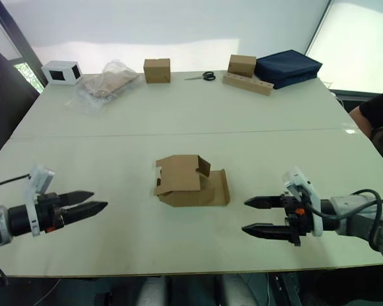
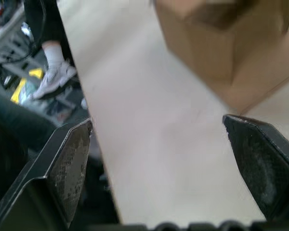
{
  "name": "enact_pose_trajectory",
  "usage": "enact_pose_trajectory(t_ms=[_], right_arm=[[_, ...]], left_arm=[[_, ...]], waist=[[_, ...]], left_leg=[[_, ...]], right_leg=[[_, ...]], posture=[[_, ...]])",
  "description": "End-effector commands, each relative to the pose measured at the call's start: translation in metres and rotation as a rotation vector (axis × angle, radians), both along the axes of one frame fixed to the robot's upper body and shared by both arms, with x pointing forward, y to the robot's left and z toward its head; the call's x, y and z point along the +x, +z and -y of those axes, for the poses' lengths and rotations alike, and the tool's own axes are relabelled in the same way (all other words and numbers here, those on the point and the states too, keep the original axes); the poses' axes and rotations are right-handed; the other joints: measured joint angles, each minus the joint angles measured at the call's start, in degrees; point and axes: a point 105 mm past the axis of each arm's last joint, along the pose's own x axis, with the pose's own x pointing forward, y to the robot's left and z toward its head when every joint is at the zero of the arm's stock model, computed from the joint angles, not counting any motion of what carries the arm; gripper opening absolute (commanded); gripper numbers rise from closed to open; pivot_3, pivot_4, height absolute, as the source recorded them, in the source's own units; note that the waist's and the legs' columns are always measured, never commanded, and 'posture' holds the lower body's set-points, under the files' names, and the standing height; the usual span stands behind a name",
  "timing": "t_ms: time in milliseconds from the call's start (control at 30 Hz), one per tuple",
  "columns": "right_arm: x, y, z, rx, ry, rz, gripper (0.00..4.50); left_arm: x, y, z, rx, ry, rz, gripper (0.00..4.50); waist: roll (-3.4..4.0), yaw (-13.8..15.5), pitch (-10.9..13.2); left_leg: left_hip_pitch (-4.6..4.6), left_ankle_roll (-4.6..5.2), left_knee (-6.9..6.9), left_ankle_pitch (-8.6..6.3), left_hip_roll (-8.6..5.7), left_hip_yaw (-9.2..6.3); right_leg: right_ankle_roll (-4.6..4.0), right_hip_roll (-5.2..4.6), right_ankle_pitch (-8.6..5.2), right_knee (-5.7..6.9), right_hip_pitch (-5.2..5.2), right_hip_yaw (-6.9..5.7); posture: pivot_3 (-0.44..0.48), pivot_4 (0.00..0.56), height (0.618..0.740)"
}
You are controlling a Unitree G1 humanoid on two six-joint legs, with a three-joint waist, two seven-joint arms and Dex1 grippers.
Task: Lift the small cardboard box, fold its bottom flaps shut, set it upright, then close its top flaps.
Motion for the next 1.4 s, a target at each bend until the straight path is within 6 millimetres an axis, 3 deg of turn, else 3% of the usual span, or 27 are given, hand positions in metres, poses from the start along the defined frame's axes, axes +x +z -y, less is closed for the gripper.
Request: enact_pose_trajectory(t_ms=[33, 233, 433, 567, 933, 1167, 1400], right_arm=[[0.001, 0.012, -0.004, 0.021, 0.015, 0.082, 4.50], [0.005, 0.016, -0.020, 0.074, 0.040, 0.120, 4.50], [0.007, 0.016, -0.036, 0.145, 0.059, 0.127, 4.50], [0.001, 0.012, -0.046, 0.150, 0.088, 0.121, 4.50], [-0.010, 0.026, -0.048, 0.106, 0.098, 0.183, 4.50], [-0.014, 0.037, -0.054, 0.109, 0.106, 0.211, 4.50], [-0.011, 0.044, -0.054, 0.102, 0.047, 0.235, 4.50]], left_arm=[[0.004, 0.010, 0.005, -0.105, -0.042, -0.155, 4.42], [0.039, 0.022, 0.035, -0.379, -0.097, -0.256, 4.42], [0.062, -0.002, 0.067, -0.480, -0.144, -0.399, 4.42], [0.076, 0.000, 0.078, -0.571, -0.164, -0.417, 4.42], [0.082, -0.007, 0.108, -0.561, -0.267, -0.485, 4.42], [0.095, -0.021, 0.125, -0.522, -0.288, -0.479, 4.42], [0.099, -0.022, 0.138, -0.577, -0.325, -0.484, 4.42]], waist=[[0.00, 0.1, 0.0], [-0.03, 0.0, 0.0], [-0.04, -0.3, 0.0], [-0.05, -0.2, 0.0], [-0.04, -0.1, 0.0], [-0.05, 0.0, 0.0], [-0.05, 0.0, 0.0]], left_leg=[[-0.03, 0.00, 0.00, 0.00, 0.00, -0.01], [-0.01, -0.01, 0.15, 0.01, -0.02, -0.04], [-0.11, -0.04, 0.16, 0.03, -0.02, -0.05], [-0.11, -0.14, 0.17, 0.08, -0.01, -0.09], [-0.13, -0.19, 0.19, 0.11, -0.05, -0.07], [-0.13, -0.18, 0.19, 0.11, -0.05, -0.07], [-0.15, -0.14, 0.20, 0.08, -0.05, -0.07]], right_leg=[[0.00, 0.00, 0.00, 0.01, -0.04, 0.00], [0.01, 0.02, 0.01, 0.14, 0.01, -0.04], [0.01, 0.04, 0.01, 0.20, -0.16, -0.02], [0.00, 0.06, 0.01, 0.21, -0.18, -0.02], [0.00, 0.01, 0.01, 0.21, -0.17, -0.01], [0.01, 0.01, 0.01, 0.20, -0.16, -0.01], [0.01, 0.01, 0.01, 0.20, -0.16, -0.02]], posture=[[0.000, 0.150, 0.740], [0.000, 0.150, 0.740], [0.000, 0.150, 0.740], [0.000, 0.150, 0.740], [0.000, 0.150, 0.740], [0.000, 0.150, 0.740], [0.000, 0.150, 0.740]])
